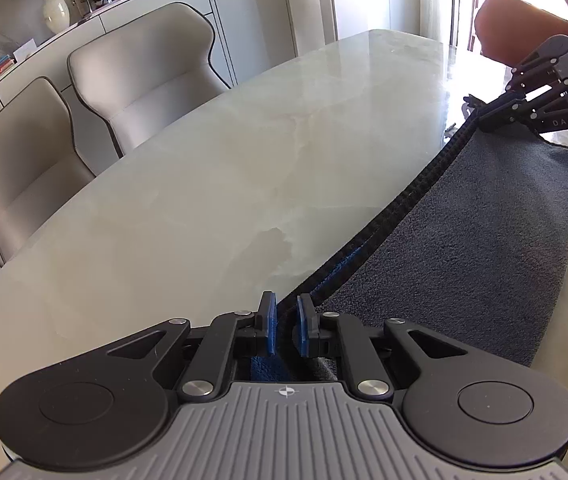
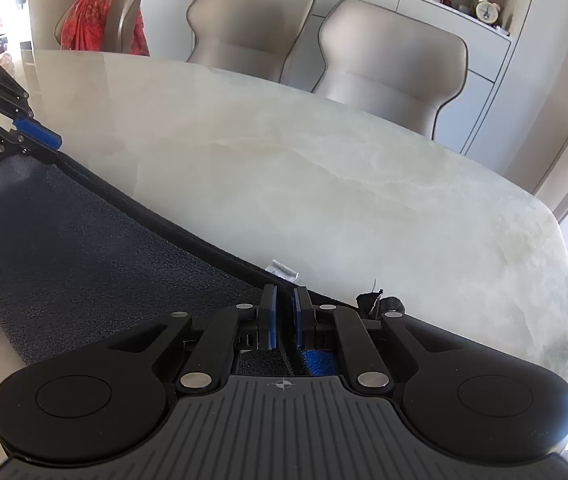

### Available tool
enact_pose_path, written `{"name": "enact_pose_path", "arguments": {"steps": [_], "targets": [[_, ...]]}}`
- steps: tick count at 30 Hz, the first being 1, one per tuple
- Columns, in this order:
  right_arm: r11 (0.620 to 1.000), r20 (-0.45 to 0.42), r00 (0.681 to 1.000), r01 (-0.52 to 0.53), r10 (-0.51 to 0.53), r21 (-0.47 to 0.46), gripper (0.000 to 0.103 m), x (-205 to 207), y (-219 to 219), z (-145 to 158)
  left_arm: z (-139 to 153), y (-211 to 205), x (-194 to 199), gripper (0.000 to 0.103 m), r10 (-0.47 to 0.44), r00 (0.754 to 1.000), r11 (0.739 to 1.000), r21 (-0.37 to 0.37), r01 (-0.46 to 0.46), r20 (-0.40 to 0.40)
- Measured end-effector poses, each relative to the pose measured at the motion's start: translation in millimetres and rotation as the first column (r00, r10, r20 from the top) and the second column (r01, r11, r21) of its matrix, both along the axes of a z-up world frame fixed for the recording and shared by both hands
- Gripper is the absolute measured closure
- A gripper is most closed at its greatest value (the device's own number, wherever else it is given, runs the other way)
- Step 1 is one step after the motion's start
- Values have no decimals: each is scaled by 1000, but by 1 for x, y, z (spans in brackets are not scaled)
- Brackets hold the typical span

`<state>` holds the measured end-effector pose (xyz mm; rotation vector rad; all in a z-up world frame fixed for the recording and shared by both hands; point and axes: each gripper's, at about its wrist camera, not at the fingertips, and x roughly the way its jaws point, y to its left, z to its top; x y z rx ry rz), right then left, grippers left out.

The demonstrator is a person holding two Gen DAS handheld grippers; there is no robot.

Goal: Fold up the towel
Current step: 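Lift the held corners and fold the towel in half over itself with both tools, then lower the folded edge onto the towel and open both tools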

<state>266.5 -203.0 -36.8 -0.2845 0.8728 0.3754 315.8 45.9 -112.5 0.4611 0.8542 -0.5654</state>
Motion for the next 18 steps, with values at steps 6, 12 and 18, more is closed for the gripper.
{"name": "enact_pose_path", "arguments": {"steps": [6,12,18], "targets": [[1000,-15,1000,2,-2,-9,93,5,0,-8,-3,3,5,88,10,1000,1000,-7,-10,-2],[1000,39,999,23,-22,-14,83,2,-1,-8,0,17,9,88,71,997,997,11,-71,9],[995,119,989,95,-91,-32,82,-2,-12,10,13,27,-4,88,100,992,995,14,-102,76]]}}
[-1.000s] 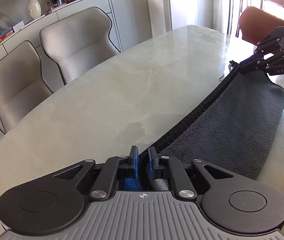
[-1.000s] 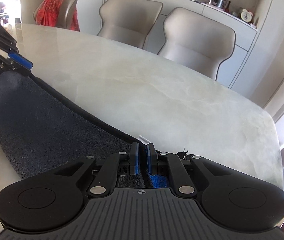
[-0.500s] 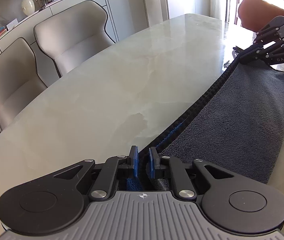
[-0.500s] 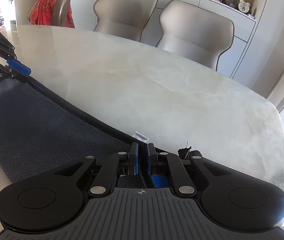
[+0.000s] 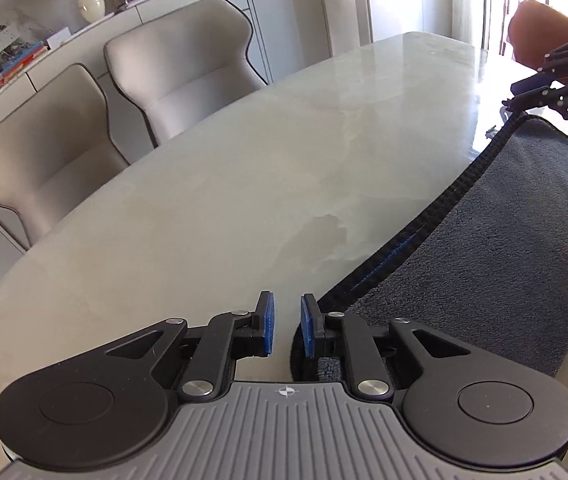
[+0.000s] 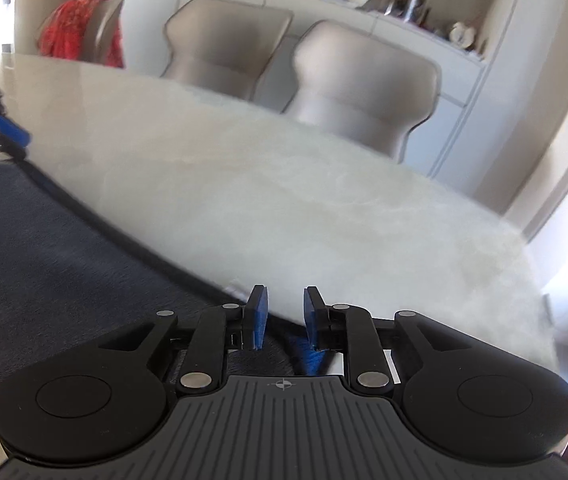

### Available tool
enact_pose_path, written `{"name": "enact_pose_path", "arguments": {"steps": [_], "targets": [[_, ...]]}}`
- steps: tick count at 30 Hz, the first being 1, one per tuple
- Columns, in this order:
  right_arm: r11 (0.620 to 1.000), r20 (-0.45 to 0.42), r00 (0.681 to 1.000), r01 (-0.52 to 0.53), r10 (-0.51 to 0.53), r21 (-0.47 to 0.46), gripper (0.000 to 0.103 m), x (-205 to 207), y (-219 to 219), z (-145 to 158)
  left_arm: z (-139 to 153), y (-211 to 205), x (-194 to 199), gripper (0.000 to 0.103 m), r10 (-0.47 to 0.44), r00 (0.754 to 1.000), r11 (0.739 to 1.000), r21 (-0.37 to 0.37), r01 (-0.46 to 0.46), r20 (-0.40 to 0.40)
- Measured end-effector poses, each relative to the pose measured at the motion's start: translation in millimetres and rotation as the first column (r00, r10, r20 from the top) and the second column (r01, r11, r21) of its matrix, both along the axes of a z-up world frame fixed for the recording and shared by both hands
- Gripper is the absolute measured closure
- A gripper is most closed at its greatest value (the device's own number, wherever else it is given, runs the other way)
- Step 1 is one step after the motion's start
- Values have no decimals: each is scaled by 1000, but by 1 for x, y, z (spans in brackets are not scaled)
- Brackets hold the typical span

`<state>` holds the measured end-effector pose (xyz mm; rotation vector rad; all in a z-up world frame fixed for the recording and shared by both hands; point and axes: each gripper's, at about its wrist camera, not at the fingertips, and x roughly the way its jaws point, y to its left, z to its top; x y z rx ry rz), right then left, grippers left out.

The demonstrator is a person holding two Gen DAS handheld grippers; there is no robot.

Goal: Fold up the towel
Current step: 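Lower the folded edge onto the towel and open both tools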

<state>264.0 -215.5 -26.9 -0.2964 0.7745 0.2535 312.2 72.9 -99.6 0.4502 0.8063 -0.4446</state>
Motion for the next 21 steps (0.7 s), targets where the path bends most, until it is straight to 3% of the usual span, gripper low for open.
{"name": "enact_pose_path", "arguments": {"steps": [5,9,15,21], "targets": [[996,-31,1000,4,-2,85,81,-22,-6,7,22,8,-21,87,43,996,996,-81,-37,73],[988,-54,996,-63,71,141,81,-52,6,4,28,3,-40,86,22,999,989,-148,-16,37],[986,-132,990,-35,57,162,80,-61,5,-14,1,-17,-51,85,-38,994,995,-98,28,-100],[974,-147,987,93,-63,208,76,-58,-27,-11,0,-10,-50,80,4,992,994,-104,-17,-127]]}}
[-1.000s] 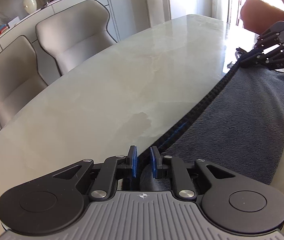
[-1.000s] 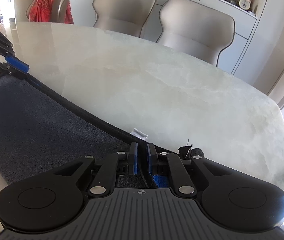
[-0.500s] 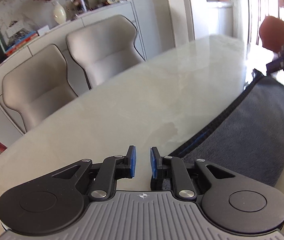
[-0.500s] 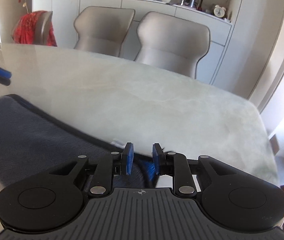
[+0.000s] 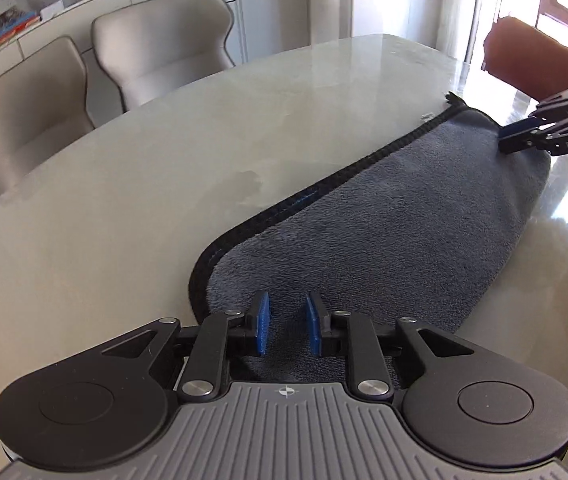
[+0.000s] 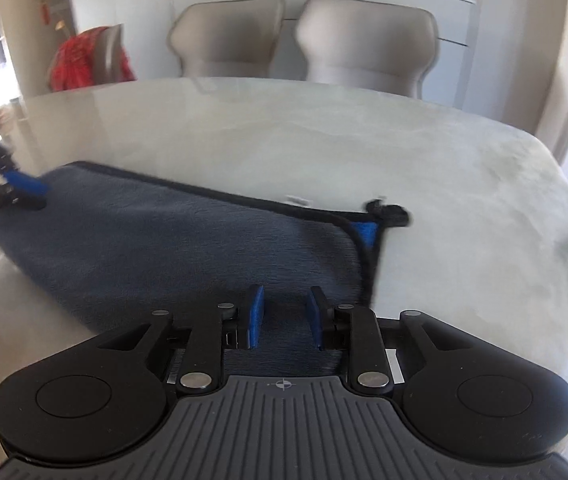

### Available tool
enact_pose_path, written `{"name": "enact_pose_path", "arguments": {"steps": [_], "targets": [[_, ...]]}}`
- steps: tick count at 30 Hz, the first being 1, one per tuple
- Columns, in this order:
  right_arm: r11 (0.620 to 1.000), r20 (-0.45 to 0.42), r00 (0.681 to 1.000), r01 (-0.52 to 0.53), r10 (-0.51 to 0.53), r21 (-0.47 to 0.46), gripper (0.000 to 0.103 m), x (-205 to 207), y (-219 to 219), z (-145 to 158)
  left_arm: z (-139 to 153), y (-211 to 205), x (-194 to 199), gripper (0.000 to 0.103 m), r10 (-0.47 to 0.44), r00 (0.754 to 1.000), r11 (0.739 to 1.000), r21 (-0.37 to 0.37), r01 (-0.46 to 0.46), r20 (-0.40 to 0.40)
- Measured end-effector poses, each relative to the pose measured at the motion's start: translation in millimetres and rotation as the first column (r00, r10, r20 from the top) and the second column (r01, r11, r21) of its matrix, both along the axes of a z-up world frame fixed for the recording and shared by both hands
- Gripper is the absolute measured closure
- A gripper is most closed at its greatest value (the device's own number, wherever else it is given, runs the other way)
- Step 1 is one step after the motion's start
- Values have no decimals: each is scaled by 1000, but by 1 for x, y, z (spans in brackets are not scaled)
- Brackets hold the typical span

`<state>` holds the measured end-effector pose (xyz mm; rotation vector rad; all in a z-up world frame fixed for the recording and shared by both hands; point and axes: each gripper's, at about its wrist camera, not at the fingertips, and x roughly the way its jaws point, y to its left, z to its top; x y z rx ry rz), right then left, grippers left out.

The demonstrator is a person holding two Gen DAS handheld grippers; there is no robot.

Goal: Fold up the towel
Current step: 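Lower the folded edge onto the towel and open both tools, then grasp the folded towel's end with the right tool and lift it over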

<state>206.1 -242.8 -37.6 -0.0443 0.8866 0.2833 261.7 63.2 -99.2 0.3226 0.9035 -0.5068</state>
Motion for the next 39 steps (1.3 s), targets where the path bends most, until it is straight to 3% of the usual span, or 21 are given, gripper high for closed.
{"name": "enact_pose_path", "arguments": {"steps": [2,4,9,20,23,28,32,39], "targets": [[998,-10,999,34,-34,44,70,0,-10,3,4,-3,-5,80,-10,1000,1000,21,9,28],[993,-16,997,80,-79,88,55,1,-19,5,7,-5,-9,79,-23,999,1000,14,23,38],[987,-25,990,137,-135,86,54,14,-30,-1,6,-17,-15,78,-64,998,998,22,63,30],[999,11,1000,-21,21,33,54,43,-28,-11,-3,-14,-13,75,-40,999,999,1,40,1],[998,3,998,-57,57,38,61,46,-27,-9,-3,-13,-13,74,-34,999,999,-7,34,-1],[993,-35,997,-64,68,101,86,50,-27,-7,-3,-12,-13,71,-30,1000,1000,-10,30,0],[991,-60,998,-24,32,135,87,50,-28,-2,-3,-13,-13,70,-25,1000,1000,-11,25,0],[944,-129,992,32,11,328,89,49,-29,22,-2,-14,-14,69,-23,1000,1000,-4,23,9]]}}
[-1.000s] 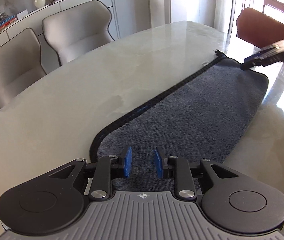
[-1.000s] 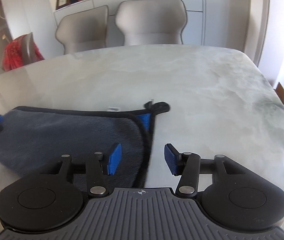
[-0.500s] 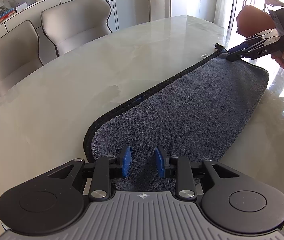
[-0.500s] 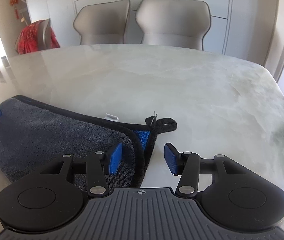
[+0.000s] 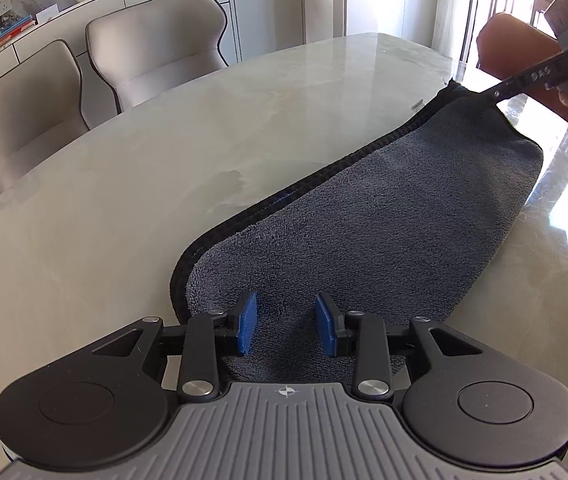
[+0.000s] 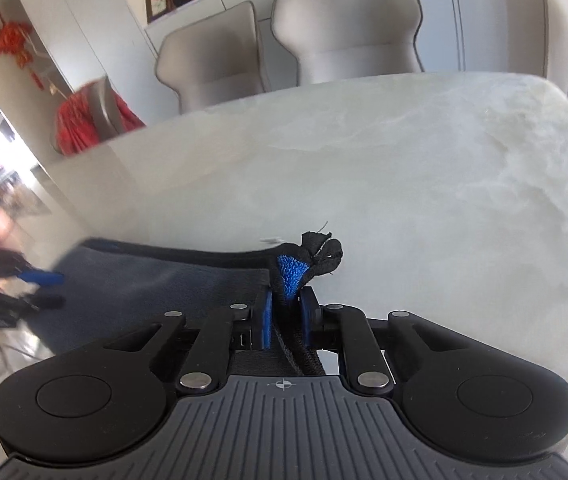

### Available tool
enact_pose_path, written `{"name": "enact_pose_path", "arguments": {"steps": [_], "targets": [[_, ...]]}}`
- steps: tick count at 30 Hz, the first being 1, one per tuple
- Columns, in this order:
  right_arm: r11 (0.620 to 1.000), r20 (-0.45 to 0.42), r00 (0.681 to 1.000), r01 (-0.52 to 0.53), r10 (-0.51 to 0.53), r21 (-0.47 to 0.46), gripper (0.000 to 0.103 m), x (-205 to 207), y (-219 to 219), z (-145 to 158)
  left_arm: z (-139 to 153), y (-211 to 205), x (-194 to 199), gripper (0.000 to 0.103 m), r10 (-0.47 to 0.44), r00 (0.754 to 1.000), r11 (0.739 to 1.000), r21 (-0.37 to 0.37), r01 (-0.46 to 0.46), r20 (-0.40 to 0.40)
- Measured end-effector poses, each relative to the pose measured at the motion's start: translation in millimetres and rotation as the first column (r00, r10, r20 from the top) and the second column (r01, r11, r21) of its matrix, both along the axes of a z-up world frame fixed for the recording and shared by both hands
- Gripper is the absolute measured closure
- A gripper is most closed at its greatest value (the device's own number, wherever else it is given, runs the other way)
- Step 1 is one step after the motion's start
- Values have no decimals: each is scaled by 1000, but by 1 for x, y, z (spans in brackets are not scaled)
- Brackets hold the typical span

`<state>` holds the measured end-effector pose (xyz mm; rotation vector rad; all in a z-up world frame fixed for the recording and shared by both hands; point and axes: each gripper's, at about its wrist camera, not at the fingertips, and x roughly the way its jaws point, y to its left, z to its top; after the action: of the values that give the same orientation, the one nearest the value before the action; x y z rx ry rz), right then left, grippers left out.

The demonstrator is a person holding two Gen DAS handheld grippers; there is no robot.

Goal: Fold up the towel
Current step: 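Grasp the folded towel's end with the right tool and lift it over, then lay the lifted end onto the towel and open the right tool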

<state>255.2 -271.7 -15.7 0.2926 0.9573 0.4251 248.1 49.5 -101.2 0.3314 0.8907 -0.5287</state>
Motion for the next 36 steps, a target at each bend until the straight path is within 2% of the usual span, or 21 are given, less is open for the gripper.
{"name": "enact_pose_path", "arguments": {"steps": [6,9,13,19,28,36], "targets": [[989,-55,998,5,3,145,89,6,27,28,8,5,-9,69,2,1000,1000,-22,-1,26],[972,-94,995,50,-29,228,89,15,43,34,11,9,-16,69,5,999,999,-35,-4,32],[933,-157,986,115,-64,340,89,26,73,35,13,17,-24,69,18,999,999,-44,-16,37],[885,-212,973,173,-87,431,88,42,126,18,19,35,-37,68,48,998,996,-72,-45,49],[873,-269,959,210,-94,441,88,62,196,-15,21,60,-49,68,90,995,990,-112,-85,42],[893,-282,955,202,-89,403,86,67,226,-36,21,65,-50,67,87,996,988,-134,-82,33]]}}
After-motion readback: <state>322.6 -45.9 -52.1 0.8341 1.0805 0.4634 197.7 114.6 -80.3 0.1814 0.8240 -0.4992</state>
